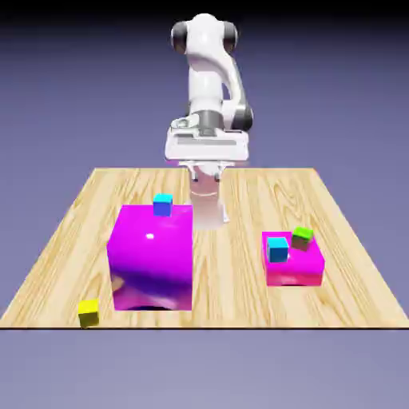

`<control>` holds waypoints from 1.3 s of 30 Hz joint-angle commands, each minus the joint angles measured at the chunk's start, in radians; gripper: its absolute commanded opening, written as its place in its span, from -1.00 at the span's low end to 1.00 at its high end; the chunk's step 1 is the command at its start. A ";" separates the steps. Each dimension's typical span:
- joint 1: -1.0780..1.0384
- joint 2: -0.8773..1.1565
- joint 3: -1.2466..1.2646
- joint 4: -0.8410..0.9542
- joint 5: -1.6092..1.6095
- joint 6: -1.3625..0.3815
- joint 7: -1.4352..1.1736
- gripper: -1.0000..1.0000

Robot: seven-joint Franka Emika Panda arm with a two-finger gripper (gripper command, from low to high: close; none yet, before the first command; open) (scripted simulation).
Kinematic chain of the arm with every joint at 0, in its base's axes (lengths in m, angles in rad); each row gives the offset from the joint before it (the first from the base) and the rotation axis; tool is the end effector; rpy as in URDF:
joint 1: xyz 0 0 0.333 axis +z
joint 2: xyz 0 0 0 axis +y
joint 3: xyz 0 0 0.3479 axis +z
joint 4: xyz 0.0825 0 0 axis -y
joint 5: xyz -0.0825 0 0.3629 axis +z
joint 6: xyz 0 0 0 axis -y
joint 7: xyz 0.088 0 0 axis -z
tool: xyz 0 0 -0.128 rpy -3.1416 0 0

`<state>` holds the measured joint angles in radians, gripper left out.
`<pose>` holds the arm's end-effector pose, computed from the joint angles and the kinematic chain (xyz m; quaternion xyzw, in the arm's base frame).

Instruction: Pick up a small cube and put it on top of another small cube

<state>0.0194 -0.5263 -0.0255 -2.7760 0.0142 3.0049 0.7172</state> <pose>0.3826 -0.0039 0.4786 -0.8669 0.3354 -0.3420 0.1377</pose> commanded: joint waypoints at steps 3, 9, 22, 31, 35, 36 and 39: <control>0.018 0.109 -0.064 0.085 0.036 -0.080 -0.059 0.00; 0.055 0.326 -0.191 0.254 0.106 -0.240 -0.178 0.00; 0.135 0.797 -0.466 0.621 0.260 -0.586 -0.434 0.00; 0.190 1.124 -0.656 0.875 0.367 -0.826 -0.612 0.00; 0.215 1.268 -0.741 0.988 0.414 -0.933 -0.691 0.00; 0.221 1.305 -0.762 1.016 0.426 -0.960 -0.711 0.00; 0.239 1.413 -0.826 1.101 0.461 -1.040 -0.770 0.00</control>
<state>0.2585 0.8871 -0.8510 -1.6749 0.4756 1.9653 -0.0528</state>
